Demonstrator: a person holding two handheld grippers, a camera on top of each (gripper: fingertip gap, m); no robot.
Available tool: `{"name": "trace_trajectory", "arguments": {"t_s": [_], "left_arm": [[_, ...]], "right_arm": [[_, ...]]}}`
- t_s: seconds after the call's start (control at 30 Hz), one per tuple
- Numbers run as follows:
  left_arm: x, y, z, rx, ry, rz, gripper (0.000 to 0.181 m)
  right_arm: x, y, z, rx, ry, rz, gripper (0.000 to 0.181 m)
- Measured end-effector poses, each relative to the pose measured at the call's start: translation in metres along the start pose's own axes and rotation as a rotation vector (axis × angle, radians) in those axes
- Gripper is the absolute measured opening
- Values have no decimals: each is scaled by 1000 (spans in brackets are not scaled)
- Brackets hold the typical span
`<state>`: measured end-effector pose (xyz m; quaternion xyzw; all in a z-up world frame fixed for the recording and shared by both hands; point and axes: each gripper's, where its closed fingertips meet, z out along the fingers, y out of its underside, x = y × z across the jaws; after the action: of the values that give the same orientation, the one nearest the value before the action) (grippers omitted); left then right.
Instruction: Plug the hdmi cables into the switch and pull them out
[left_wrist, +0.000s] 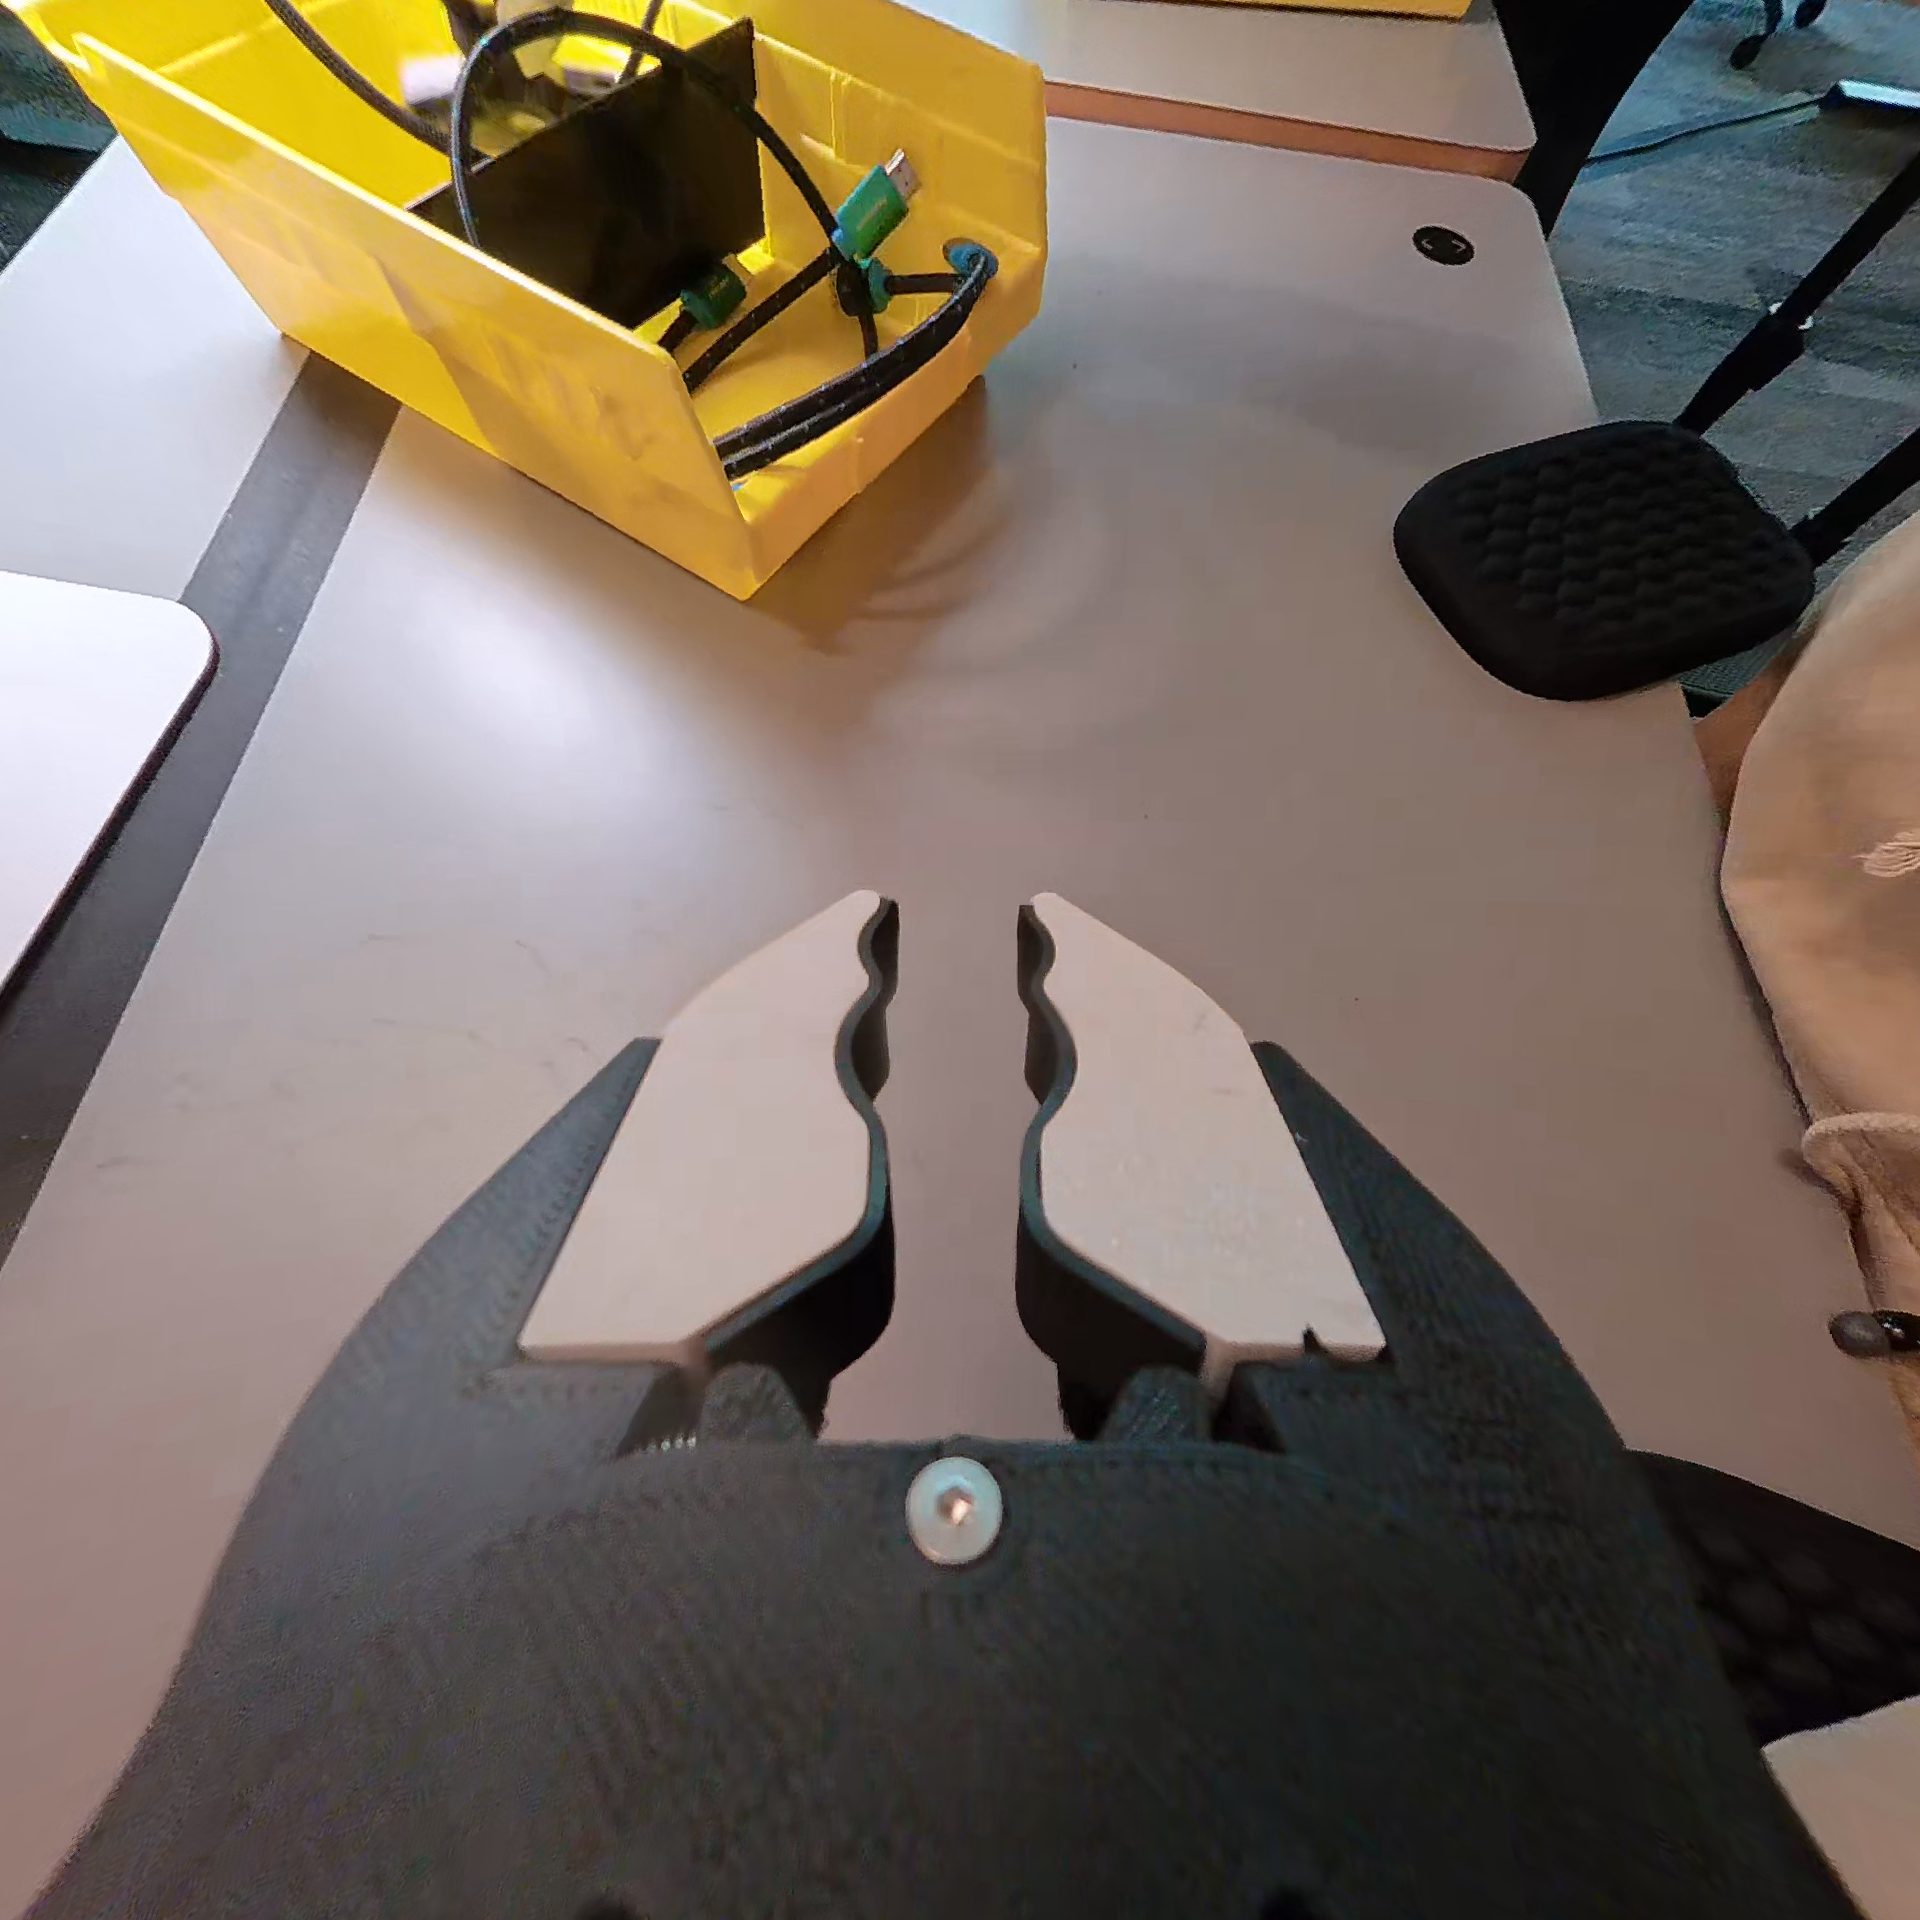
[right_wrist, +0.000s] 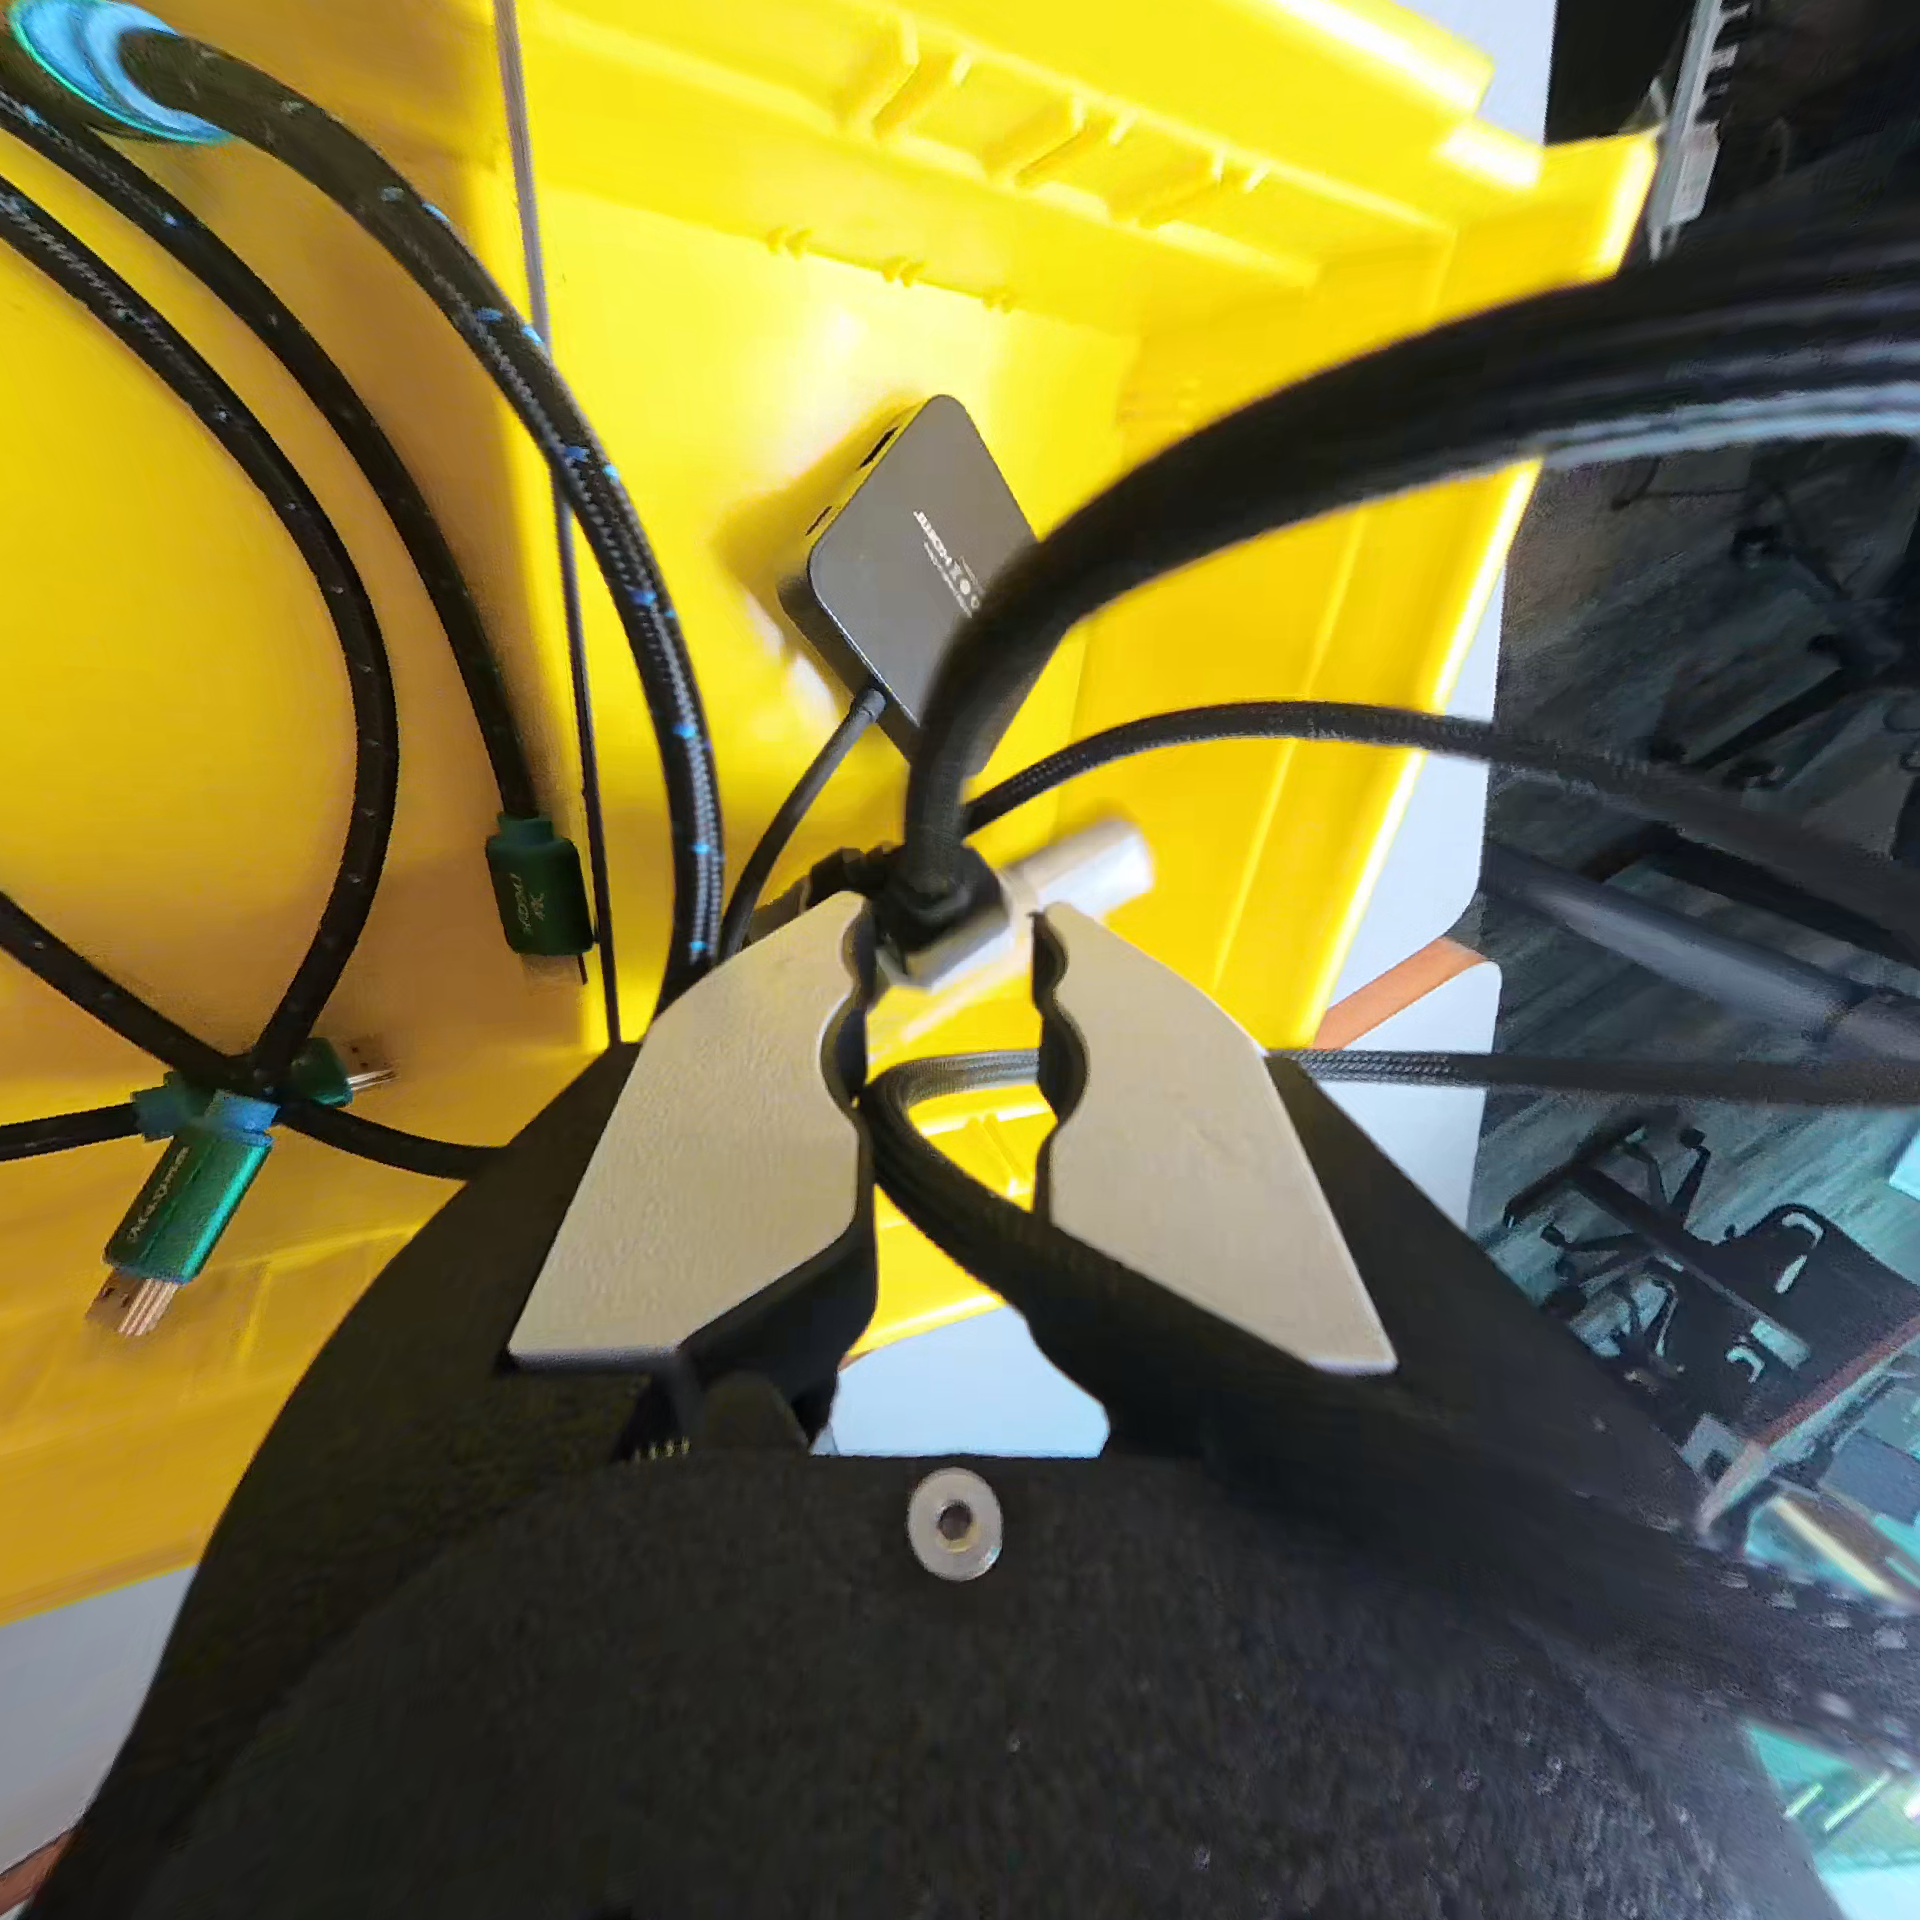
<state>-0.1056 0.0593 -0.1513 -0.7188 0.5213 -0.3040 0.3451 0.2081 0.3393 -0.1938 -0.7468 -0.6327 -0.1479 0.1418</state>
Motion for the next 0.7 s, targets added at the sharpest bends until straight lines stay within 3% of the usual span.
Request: {"name": "trace_trajectory", "arguments": {"t_s": [0.1,0.23,0.43,0.57,0.7], "left_arm": [[-1,2,3,-6,3,-7,23],[-3,0,0,8,-7,-12,24],[-3,-6,-12,32,-38,-5,25],[-1,-11,-18,43,-56,11,26],[-2,-17,-25,69,-85,8,31]], "right_arm": [[1,4,-12,8,-33,103,52],[-8,10,-46,91,-92,193,59],[-34,-28,-125,555,23,349,57],[-83,-59,-172,864,119,482,53],[-152,-102,-189,1068,79,574,51]]}}
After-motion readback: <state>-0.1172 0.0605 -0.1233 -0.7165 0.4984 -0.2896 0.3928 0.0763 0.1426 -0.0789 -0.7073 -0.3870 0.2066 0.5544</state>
